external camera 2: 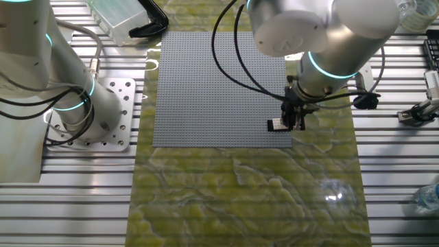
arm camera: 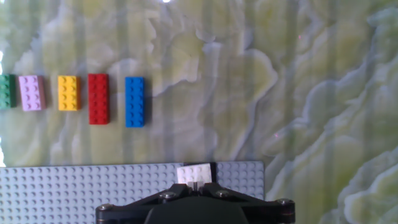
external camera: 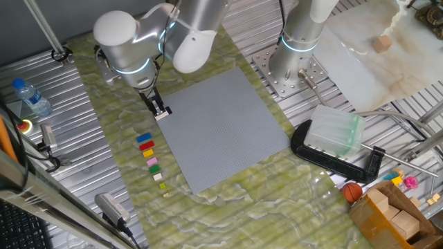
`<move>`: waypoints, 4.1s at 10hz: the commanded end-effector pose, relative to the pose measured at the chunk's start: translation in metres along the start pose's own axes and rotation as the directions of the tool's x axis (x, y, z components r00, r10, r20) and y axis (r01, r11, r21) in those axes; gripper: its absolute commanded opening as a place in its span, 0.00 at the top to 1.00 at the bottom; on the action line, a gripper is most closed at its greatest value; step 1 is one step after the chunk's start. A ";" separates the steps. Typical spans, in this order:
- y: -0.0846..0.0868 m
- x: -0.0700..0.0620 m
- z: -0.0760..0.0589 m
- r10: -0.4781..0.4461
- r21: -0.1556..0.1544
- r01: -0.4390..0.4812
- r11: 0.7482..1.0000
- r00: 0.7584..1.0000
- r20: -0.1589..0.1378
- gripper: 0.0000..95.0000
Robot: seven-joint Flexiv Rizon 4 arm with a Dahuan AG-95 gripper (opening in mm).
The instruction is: Build with small Lego blocks
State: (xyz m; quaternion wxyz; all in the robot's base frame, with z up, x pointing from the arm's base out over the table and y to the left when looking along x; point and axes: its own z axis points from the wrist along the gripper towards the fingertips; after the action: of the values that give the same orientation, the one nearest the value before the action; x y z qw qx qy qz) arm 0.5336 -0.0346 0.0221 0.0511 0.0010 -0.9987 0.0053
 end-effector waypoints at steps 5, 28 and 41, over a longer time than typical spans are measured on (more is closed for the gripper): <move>-0.002 -0.001 0.006 0.005 0.000 -0.005 1.000 1.000 0.004 1.00; -0.004 -0.007 0.019 -0.036 -0.015 0.036 0.999 0.999 0.004 1.00; 0.004 -0.007 -0.002 -0.044 -0.017 0.044 0.999 0.999 -0.003 1.00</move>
State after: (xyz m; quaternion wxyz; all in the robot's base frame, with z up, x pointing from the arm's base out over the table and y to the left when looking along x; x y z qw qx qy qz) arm 0.5419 -0.0301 0.0197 0.0527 0.0231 -0.9983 -0.0059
